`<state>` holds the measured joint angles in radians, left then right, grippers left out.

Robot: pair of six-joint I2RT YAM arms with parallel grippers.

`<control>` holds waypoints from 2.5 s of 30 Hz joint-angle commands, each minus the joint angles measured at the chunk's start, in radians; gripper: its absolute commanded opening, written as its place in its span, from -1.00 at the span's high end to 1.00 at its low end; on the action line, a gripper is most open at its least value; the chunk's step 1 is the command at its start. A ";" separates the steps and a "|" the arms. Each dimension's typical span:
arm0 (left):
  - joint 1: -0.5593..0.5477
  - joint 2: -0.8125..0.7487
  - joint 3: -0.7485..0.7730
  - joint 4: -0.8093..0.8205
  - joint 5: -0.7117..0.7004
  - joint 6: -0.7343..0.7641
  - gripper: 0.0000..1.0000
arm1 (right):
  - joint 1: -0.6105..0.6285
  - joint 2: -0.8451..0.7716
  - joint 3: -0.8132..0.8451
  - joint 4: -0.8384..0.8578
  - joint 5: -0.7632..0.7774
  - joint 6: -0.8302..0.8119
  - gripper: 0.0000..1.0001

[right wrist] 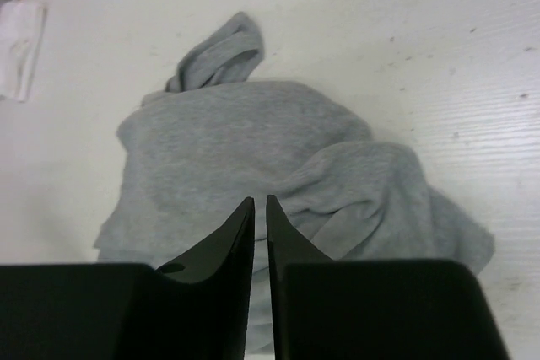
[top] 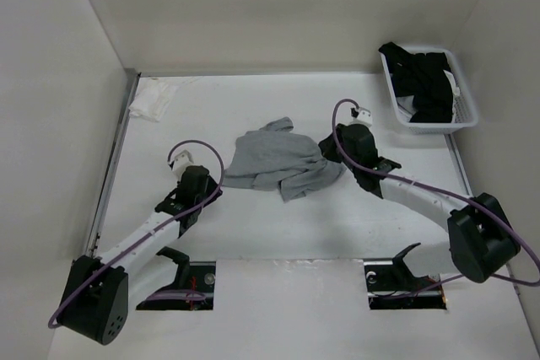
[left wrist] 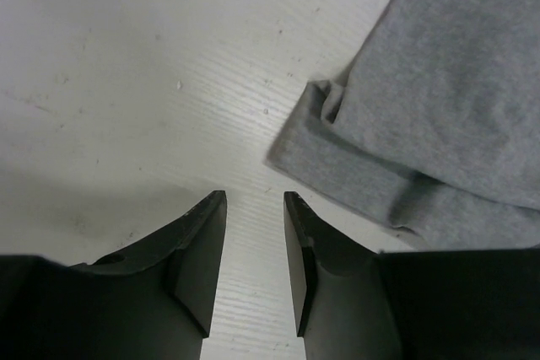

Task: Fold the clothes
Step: Flatten the tank top out

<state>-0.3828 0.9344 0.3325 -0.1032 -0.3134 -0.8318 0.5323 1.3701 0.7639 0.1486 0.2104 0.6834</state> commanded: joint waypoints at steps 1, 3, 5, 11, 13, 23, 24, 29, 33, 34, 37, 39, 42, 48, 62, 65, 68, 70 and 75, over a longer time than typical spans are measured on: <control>0.012 0.065 -0.003 0.069 0.068 -0.009 0.31 | 0.048 -0.042 -0.031 0.049 0.006 -0.012 0.76; 0.017 0.113 0.008 0.112 0.086 0.005 0.29 | 0.080 -0.057 -0.049 0.049 0.003 -0.008 0.77; 0.020 0.142 0.010 0.158 0.091 0.014 0.26 | 0.116 -0.066 -0.072 0.051 0.004 -0.002 0.74; 0.023 0.253 0.025 0.223 0.105 0.051 0.26 | 0.172 -0.054 -0.127 0.089 0.003 0.044 0.71; 0.025 0.279 0.023 0.247 0.105 0.051 0.26 | 0.182 -0.042 -0.133 0.100 0.003 0.051 0.71; 0.038 0.304 0.028 0.270 0.134 0.056 0.82 | 0.163 -0.055 -0.179 0.085 0.020 0.096 0.28; 0.038 0.270 0.028 0.263 0.134 0.057 0.88 | 0.148 -0.057 -0.189 0.056 0.015 0.102 0.23; 0.028 0.028 0.037 0.192 0.102 0.051 0.94 | 0.099 -0.118 -0.254 -0.073 0.047 0.134 0.05; 0.045 -0.020 0.037 0.169 0.114 0.045 0.94 | 0.088 -0.144 -0.262 -0.084 0.031 0.154 0.13; 0.045 -0.020 0.036 0.169 0.117 0.045 0.94 | 0.097 -0.143 -0.247 -0.084 0.020 0.154 0.21; 0.049 -0.023 0.020 0.177 0.140 0.036 0.94 | 0.177 -0.121 -0.196 -0.093 -0.020 0.174 0.52; 0.049 -0.037 0.005 0.181 0.154 0.019 0.94 | 0.247 -0.100 -0.183 -0.089 -0.035 0.226 0.60; 0.032 -0.072 -0.032 0.195 0.171 0.002 0.94 | 0.344 -0.057 -0.210 -0.013 -0.011 0.347 0.46; 0.011 -0.069 -0.075 0.249 0.237 0.002 0.93 | 0.415 0.095 -0.244 0.305 0.032 0.600 0.20; 0.020 -0.069 -0.104 0.306 0.293 0.017 0.91 | 0.447 0.221 -0.265 0.359 0.164 0.844 0.28; 0.020 -0.066 -0.099 0.306 0.293 0.017 0.91 | 0.447 0.210 -0.270 0.359 0.175 0.834 0.32; 0.026 -0.063 -0.095 0.306 0.293 0.016 0.91 | 0.436 0.195 -0.273 0.355 0.182 0.818 0.37; 0.026 -0.063 -0.093 0.304 0.293 0.014 0.91 | 0.435 0.176 -0.278 0.355 0.191 0.802 0.39; 0.025 -0.059 -0.090 0.303 0.292 0.010 0.91 | 0.432 0.159 -0.282 0.315 0.213 0.794 0.40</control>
<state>-0.3603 0.8734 0.2329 0.1471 -0.0322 -0.8253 0.9695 1.5570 0.4900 0.4557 0.3779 1.4719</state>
